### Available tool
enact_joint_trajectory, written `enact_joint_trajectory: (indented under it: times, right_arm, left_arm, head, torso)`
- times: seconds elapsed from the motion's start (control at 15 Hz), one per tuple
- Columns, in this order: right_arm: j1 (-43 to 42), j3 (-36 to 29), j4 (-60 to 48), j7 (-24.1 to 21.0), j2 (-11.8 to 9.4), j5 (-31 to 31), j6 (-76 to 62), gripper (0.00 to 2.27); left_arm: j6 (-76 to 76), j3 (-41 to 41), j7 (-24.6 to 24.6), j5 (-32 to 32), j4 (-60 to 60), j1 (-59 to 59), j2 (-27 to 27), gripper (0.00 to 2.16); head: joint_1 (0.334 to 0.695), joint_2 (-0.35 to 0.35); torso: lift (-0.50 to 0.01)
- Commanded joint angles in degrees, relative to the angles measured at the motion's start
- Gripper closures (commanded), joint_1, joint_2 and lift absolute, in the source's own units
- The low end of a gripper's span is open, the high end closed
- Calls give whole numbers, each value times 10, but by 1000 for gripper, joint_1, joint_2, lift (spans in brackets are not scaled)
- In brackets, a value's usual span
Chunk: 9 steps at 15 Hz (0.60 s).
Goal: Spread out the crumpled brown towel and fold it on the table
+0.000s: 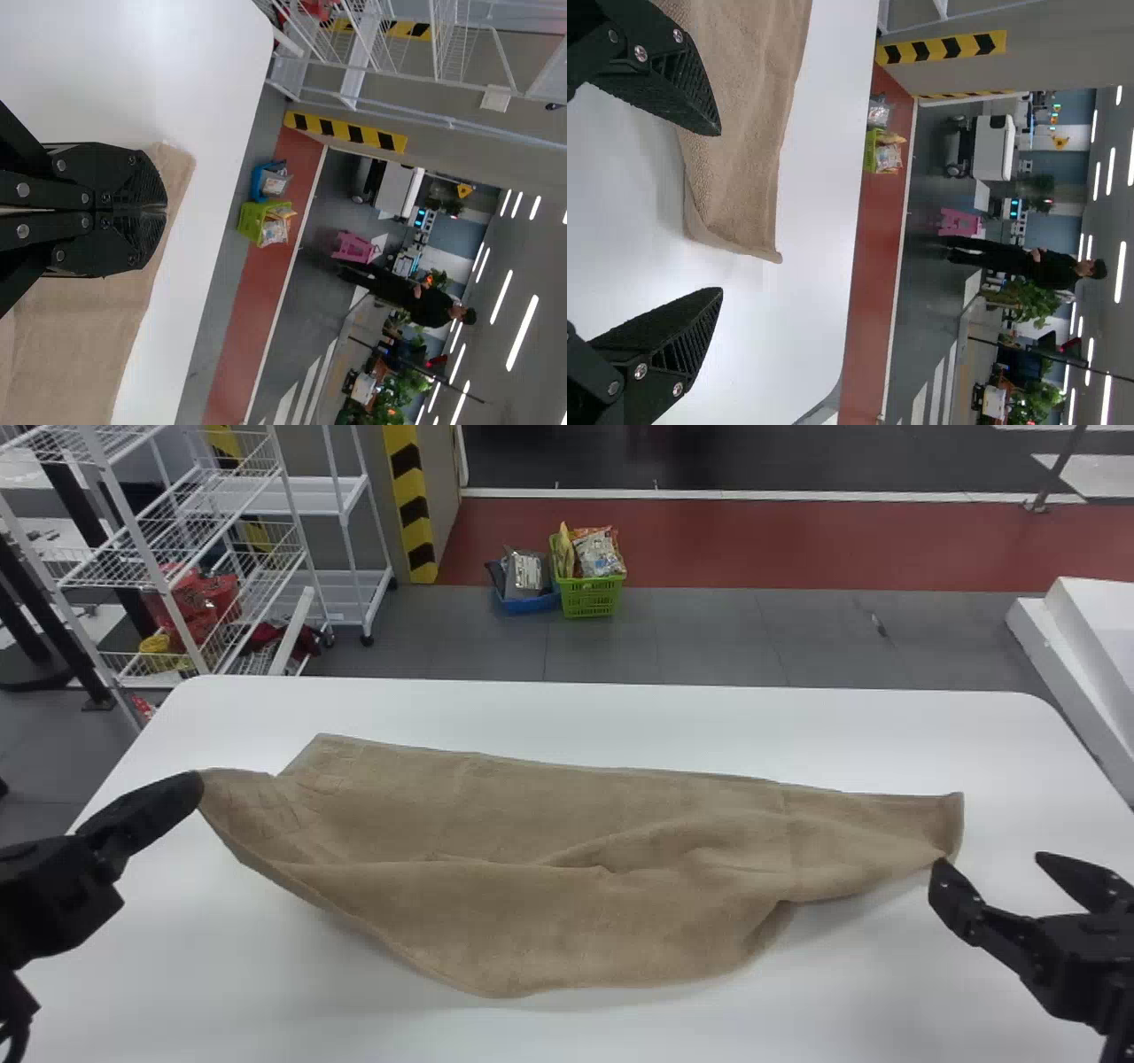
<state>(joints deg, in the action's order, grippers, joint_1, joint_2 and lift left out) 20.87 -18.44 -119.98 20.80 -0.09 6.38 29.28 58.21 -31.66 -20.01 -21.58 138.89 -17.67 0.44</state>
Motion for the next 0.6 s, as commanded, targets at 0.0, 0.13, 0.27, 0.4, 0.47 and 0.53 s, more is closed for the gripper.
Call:
enact_joint_trajectory:
  times: [0.0,0.13,0.27,0.4,0.47,0.53]
  right_arm:
    - [-16,0,19,-2,1,11,4,208]
    - [-55,-3,54,-3,1,18,9,208]
    - [-93,-5,84,-3,1,18,11,208]
    - [-128,-8,108,-4,1,19,30,208]
    - [-144,-10,118,-4,1,20,43,208]
    - [-158,-12,128,-3,1,19,46,208]
  left_arm:
    - [-1,4,-1,2,-5,0,0,1258]
    - [-1,5,-3,7,-6,-1,0,1258]
    - [-1,7,-3,10,-6,-1,0,1258]
    - [-1,10,-3,15,-6,-3,0,1258]
    - [-1,11,-3,18,-6,-4,0,1258]
    - [-1,11,-4,22,-8,-4,0,1258]
  head:
    - [695,0]
    - [695,-10]
    - [695,-16]
    - [695,-19]
    - [695,-21]
    - [695,-25]
  torso:
    - [-127]
    - [-127]
    - [-127]
    - [-127]
    - [-127]
    - [-127]
